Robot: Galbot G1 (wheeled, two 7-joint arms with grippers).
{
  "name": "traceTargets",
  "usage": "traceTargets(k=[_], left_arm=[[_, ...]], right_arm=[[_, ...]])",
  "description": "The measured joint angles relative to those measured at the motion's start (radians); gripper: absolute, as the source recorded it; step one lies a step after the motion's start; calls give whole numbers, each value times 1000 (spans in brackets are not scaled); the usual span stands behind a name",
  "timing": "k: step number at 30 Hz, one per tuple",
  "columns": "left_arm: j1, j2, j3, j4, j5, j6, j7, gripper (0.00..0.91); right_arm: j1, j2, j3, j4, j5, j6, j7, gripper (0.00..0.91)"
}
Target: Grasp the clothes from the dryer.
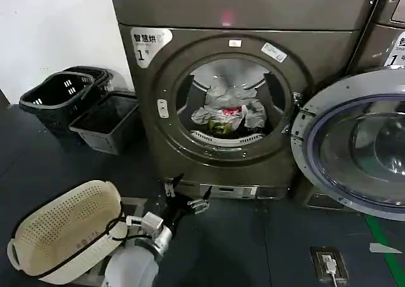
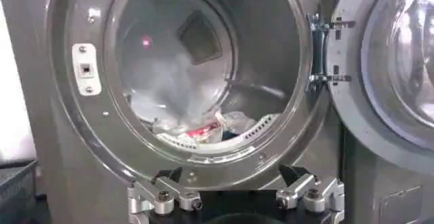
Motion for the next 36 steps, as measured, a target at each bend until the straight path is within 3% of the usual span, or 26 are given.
traceTargets(k=[36], left_arm=[[7, -11, 6, -3, 3, 3, -2, 907]], right_arm=[[-3, -4, 11, -15, -2, 4, -10, 907]])
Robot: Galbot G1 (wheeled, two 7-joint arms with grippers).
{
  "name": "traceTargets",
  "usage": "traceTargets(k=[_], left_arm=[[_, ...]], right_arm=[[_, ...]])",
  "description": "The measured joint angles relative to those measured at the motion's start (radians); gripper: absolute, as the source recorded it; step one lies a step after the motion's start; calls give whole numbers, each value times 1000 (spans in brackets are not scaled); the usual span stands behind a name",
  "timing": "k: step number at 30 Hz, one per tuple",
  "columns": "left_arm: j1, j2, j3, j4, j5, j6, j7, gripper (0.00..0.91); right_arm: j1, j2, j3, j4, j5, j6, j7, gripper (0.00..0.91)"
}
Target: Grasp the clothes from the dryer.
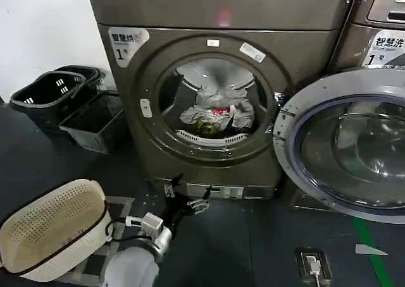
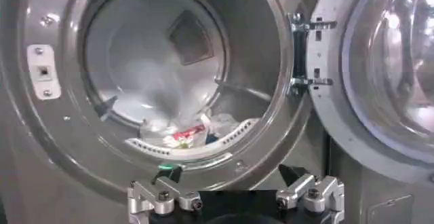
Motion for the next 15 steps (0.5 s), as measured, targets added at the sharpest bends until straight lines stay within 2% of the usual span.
traceTargets(k=[15], left_arm=[[-2, 1, -2, -5, 10, 10, -2, 907]], right_arm=[[-8, -3, 12, -3, -42, -3, -2, 907]])
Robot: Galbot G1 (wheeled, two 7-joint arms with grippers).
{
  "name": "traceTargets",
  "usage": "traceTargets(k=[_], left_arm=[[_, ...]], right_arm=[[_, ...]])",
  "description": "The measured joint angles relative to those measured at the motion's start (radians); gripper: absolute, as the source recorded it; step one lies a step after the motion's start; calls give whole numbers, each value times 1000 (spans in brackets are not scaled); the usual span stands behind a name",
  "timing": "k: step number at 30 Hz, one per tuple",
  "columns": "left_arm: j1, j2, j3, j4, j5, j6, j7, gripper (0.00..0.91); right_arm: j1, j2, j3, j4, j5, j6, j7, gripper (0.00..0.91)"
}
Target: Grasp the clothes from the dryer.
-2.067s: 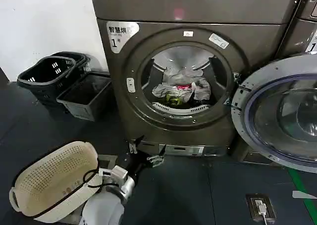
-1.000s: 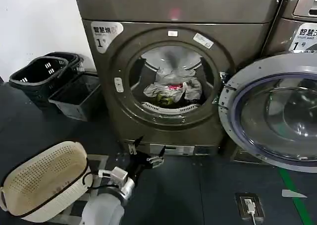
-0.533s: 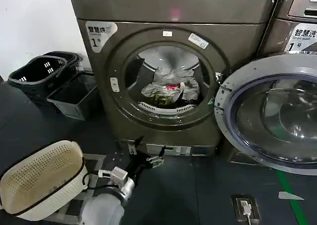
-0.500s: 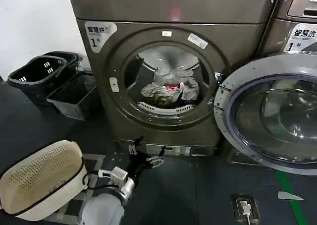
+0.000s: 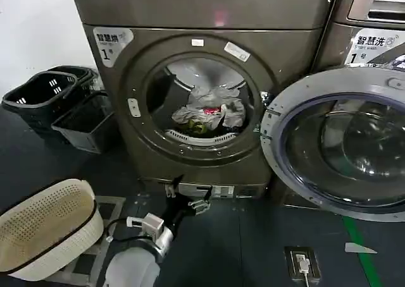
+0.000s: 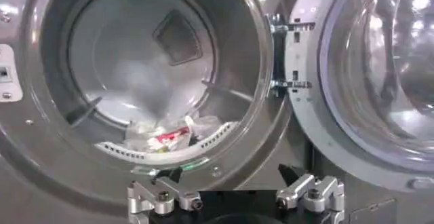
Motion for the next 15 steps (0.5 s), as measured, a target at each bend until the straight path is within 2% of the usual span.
traceTargets(k=[15], left_arm=[[6, -1, -13, -12, 16, 22, -8, 907]], right_arm=[[2, -1, -2, 0, 19, 22, 8, 907]])
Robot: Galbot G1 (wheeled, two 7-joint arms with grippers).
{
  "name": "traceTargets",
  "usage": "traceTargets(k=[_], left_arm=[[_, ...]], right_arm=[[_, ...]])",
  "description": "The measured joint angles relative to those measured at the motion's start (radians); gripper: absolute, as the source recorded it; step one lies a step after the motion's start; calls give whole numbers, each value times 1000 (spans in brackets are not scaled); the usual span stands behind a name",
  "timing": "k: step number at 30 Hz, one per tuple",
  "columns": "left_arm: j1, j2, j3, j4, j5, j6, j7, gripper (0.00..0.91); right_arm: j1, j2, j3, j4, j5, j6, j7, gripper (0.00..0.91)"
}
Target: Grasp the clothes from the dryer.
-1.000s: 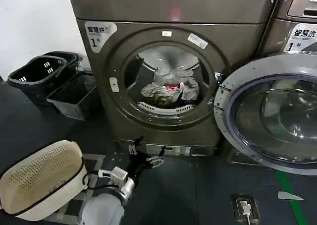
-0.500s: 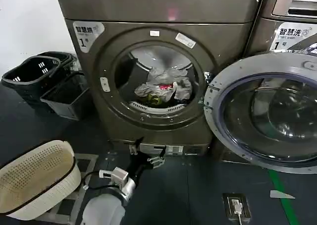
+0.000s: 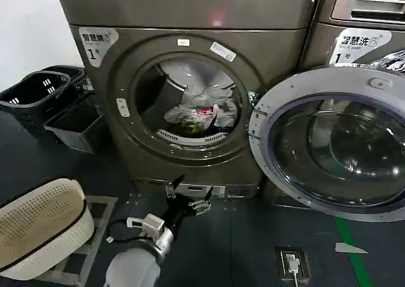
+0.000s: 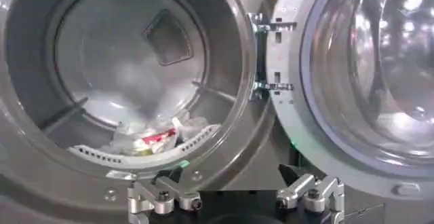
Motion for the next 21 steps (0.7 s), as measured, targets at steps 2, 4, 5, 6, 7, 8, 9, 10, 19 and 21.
traceTargets(k=[2, 4, 5, 6, 7, 8, 9, 10, 19, 21], left_arm=[[0, 0, -2, 0, 0, 2, 0, 907], [0, 0, -2, 0, 0, 2, 0, 907], [-1, 0, -2, 0, 0, 2, 0, 907], [-2, -1, -2, 0, -1, 2, 0, 907], [-2, -2, -2, 0, -2, 2, 0, 907], [-4, -2, -2, 0, -3, 2, 0, 907], [-5, -2, -2, 0, -3, 3, 0, 907], [-6, -3, -2, 0, -3, 3, 0, 907], [-12, -4, -4, 2, 2, 4, -1, 907], [-14, -4, -4, 2, 5, 5, -2, 907]], right_arm=[[1, 0, 0, 0, 0, 1, 0, 907], [1, 0, 0, 2, 1, 3, 0, 907], [1, 0, 0, 2, 3, 3, 0, 907], [1, 0, 0, 3, 4, 4, 0, 907], [1, 0, 0, 3, 5, 6, 0, 907], [1, 0, 0, 3, 5, 7, 0, 907], [1, 0, 0, 3, 5, 7, -1, 907], [1, 0, 0, 3, 5, 8, -1, 907], [6, 2, -4, 7, 10, 11, -1, 907], [6, 2, -4, 8, 10, 11, -2, 907]])
